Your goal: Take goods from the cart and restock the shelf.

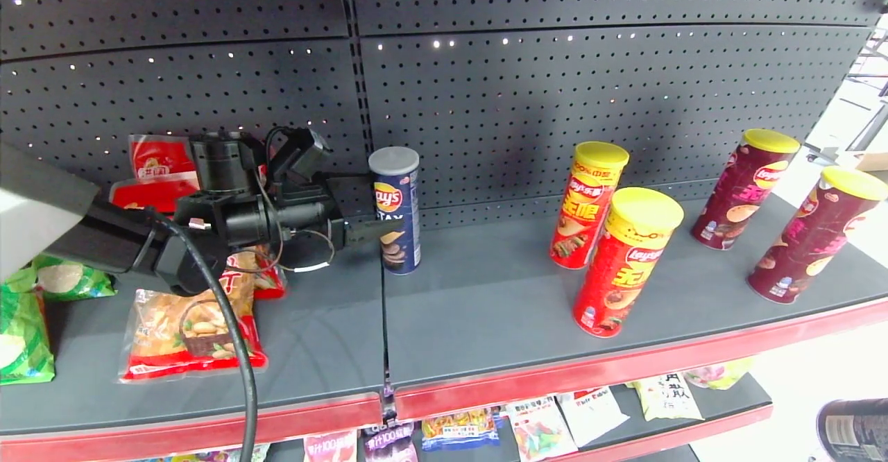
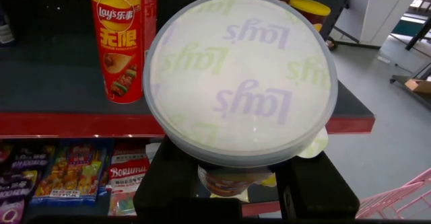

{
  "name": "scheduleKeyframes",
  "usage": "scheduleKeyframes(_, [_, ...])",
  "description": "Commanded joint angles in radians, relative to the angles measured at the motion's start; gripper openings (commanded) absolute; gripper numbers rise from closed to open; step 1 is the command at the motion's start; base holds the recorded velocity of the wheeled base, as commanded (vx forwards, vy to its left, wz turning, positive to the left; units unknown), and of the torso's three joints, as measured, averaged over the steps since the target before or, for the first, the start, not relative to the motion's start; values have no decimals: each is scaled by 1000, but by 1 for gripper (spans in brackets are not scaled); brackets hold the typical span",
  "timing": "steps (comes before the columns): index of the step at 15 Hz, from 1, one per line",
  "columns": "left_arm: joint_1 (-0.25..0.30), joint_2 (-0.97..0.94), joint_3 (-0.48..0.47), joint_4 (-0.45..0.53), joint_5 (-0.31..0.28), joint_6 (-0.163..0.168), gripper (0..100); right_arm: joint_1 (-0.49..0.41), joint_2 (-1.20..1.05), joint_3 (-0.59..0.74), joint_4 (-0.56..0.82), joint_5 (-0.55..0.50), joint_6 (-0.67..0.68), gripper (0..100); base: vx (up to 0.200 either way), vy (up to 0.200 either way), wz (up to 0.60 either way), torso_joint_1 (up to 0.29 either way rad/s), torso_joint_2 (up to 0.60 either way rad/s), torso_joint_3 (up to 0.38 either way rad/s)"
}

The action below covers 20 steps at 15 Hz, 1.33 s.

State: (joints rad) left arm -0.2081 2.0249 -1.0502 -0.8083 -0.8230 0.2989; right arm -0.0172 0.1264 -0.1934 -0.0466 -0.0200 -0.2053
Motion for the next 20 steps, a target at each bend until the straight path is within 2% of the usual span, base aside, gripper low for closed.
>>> scheduleKeyframes(1, [24, 20, -4, 0, 1, 25, 100, 0, 2, 0, 1, 0, 0, 0, 0, 0, 0, 0, 0, 0])
scheduleKeyframes(3, [59, 51, -19, -2, -2, 72, 100, 0, 2, -1, -1, 0, 0, 0, 0, 0, 0, 0, 0, 0])
scheduleKeyframes(7, [62, 52, -36, 0, -16, 74, 100, 0, 1, 0, -1, 0, 0, 0, 0, 0, 0, 0, 0, 0])
scheduleKeyframes(9, [62, 60, -37, -2, -44, 75, 100, -1, 1, -1, 1, 0, 0, 0, 0, 0, 0, 0, 0, 0])
scheduleKeyframes(15, [59, 112, -151, -14, -38, 74, 100, -1, 4, 2, 1, -1, 0, 0, 0, 0, 0, 0, 0, 0])
scheduleKeyframes(20, [45, 118, -151, -17, -38, 75, 100, -1, 2, 0, 1, -15, 1, 0, 0, 0, 0, 0, 0, 0])
